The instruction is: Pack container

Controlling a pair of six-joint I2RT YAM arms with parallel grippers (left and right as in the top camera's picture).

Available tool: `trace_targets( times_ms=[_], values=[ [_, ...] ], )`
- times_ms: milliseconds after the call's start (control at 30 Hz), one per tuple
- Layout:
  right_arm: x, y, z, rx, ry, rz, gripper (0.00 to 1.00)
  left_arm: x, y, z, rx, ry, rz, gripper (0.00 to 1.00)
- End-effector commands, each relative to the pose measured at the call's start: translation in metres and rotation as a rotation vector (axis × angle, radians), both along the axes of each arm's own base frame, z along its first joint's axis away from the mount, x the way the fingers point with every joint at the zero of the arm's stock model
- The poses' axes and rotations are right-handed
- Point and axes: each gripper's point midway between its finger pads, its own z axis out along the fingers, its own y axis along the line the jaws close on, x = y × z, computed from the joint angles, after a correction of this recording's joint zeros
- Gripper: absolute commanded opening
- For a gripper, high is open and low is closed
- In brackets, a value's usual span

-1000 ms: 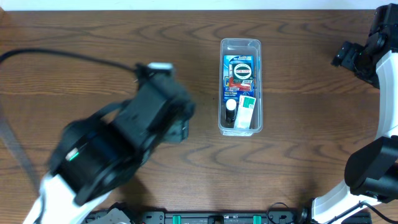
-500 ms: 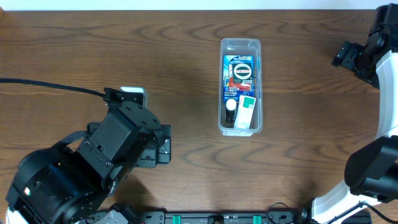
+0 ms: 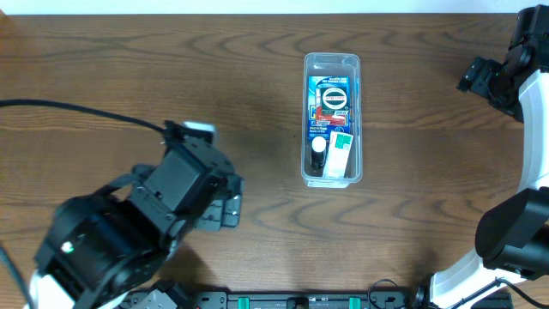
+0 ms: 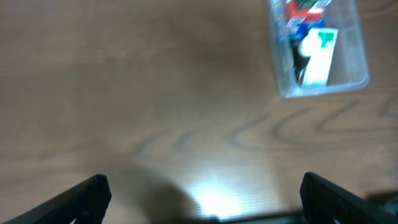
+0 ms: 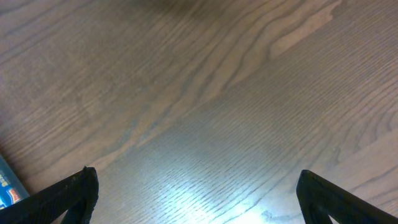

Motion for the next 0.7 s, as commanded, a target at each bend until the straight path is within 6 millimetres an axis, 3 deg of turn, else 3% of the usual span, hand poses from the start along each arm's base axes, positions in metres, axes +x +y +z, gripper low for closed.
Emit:
trace_targets(
  times_ms=[0,133,233,367,500,667],
  values=[
    [-0.002,-0.003,-0.004,-0.006,0.015,-0.004,0.99,0.003,-0.007,-0.013,0.037,-0.047,-0.131,0.98],
    [-0.002,-0.003,-0.004,-0.006,0.015,-0.004,0.99,0.008,-0.019,-0.037,-0.022,-0.125,-0.224,0.98],
    [-0.002,-0.003,-0.004,-0.006,0.015,-0.004,0.99,0.011,-0.011,-0.069,-0.083,-0.144,-0.185,0.98],
    [-0.002,-0.003,-0.004,-0.006,0.015,-0.004,0.99,0.024,0.002,-0.096,-0.166,-0.241,-0.104,0.98],
    [-0.002,-0.003,-0.004,-0.006,0.015,-0.004,0.99,0.039,0.009,-0.104,-0.271,-0.421,-0.068,0.98],
    [-0.002,-0.003,-0.004,-0.006,0.015,-0.003,0.99,0.043,0.02,-0.113,-0.347,-0.605,-0.09,0.98]
  ],
)
